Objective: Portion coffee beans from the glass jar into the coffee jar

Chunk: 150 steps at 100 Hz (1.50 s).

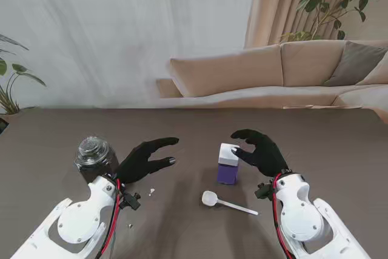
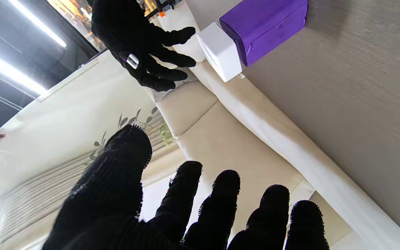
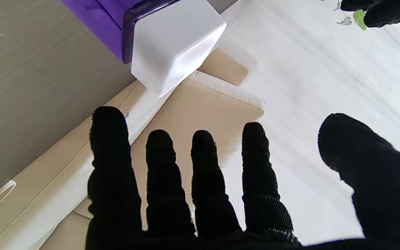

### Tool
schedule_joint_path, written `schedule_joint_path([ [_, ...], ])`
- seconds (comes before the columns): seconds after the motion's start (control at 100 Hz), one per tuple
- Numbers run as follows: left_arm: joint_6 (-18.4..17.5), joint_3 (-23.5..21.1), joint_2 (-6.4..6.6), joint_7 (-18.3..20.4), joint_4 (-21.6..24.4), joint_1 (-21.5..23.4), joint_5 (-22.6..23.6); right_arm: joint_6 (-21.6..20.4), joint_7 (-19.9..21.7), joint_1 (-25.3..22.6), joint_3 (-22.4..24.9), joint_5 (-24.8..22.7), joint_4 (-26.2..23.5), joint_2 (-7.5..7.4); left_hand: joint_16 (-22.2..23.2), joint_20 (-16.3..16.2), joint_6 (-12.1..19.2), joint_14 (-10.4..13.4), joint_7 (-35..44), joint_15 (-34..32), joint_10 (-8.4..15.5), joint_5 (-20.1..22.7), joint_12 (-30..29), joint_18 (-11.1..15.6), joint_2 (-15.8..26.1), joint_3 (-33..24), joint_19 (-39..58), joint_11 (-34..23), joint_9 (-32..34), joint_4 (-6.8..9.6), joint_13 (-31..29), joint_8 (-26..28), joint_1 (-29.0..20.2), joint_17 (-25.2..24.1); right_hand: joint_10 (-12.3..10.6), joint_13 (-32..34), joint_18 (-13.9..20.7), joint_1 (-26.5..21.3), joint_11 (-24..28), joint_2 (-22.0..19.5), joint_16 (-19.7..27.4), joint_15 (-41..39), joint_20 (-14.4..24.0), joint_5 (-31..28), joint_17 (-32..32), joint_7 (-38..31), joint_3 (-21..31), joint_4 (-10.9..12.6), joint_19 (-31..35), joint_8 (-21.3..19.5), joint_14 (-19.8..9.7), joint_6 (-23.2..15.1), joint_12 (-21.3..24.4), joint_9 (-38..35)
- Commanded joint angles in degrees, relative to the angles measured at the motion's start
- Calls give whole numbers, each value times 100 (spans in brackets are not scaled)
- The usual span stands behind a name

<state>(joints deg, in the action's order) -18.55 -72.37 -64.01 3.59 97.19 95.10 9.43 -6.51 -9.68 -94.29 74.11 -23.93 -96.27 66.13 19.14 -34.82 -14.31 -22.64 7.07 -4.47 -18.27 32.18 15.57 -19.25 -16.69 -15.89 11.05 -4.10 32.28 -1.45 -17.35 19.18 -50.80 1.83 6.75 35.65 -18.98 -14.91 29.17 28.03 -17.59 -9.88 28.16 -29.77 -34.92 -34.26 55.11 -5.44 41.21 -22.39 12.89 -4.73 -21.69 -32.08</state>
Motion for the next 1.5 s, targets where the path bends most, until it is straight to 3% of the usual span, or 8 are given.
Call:
schedule_joint_path([
  [0.0, 4, 10, 0, 116, 10, 5, -21, 21, 91, -63, 13, -2, -67, -3, -49, 76, 68, 146, -44, 58, 80, 17, -19, 244, -10, 19, -160, 43, 35, 58, 124, -22, 79, -87, -126, -106, 147, 100, -18, 52, 64, 17, 164, 103, 2062, 67, -56, 124, -161, -34, -101, -86, 36, 179],
  [0.39, -6, 24, 20, 137, 50, -19, 121, 71, 121, -93, 59, -1, -132, -9, -32, 47, -94, 91, 38, 35, -65, 285, -6, 217, 115, 142, -119, 8, 204, 55, 47, 5, 66, -72, -119, -99, 149, 108, -22, 28, 63, 15, 228, 88, 2053, 75, -51, 124, -215, -40, -108, -67, 39, 182],
  [0.62, -48, -155, -13, -257, 292, 23, 774, 76, 122, -111, 108, 17, -155, -6, -16, 31, -133, 65, 62, 32, -82, 402, -3, 228, 169, 193, -120, 10, 264, 62, 24, 18, 49, -107, -105, -81, 137, 117, -26, 21, 62, 11, 261, 30, 2047, 70, -51, 125, -243, -44, -93, -49, 42, 151],
  [0.8, 160, -514, 6, -592, 664, 203, 1889, 32, 96, -78, 77, 78, -121, 6, -5, 13, -130, 78, 61, 27, -60, 422, 0, 201, 189, 206, -108, 6, 289, 59, 8, 23, 86, -101, -89, -66, 134, 117, -37, 10, 61, 11, 283, -1, 2037, 81, -43, 130, -259, -40, -91, -30, 45, 124],
  [1.0, 368, -889, 45, -756, 886, 480, 2723, 8, 149, -7, -39, 165, -50, 5, -4, 3, -102, 95, 67, 37, -44, 437, -3, 218, 200, 196, -114, 16, 266, 57, 30, 31, 120, -131, -90, -52, 132, 125, -31, -12, 58, 8, 303, -15, 2034, 84, -40, 131, -274, -43, -83, -17, 39, 104],
  [1.25, 689, -1213, 31, -1282, 801, 741, 3538, -27, 238, 20, -95, 204, 11, -10, -3, -2, -103, 117, 68, 46, -19, 441, -9, 259, 182, 160, -133, 25, 220, 55, 73, 34, 142, -179, -68, -38, 117, 133, -36, -35, 56, 5, 325, -30, 2027, 89, -34, 137, -290, -45, -71, -5, 37, 81],
  [1.49, 1096, -1235, -14, -1831, 418, 705, 3868, -33, 242, 54, -119, 226, 65, -8, -3, -12, -120, 128, 53, 63, -11, 420, -27, 300, 181, 101, -146, 54, 98, 50, 166, 25, 172, -240, -75, -31, 116, 135, -40, -42, 54, 1, 339, -41, 2031, 92, -30, 137, -306, -47, -69, 4, 36, 64],
])
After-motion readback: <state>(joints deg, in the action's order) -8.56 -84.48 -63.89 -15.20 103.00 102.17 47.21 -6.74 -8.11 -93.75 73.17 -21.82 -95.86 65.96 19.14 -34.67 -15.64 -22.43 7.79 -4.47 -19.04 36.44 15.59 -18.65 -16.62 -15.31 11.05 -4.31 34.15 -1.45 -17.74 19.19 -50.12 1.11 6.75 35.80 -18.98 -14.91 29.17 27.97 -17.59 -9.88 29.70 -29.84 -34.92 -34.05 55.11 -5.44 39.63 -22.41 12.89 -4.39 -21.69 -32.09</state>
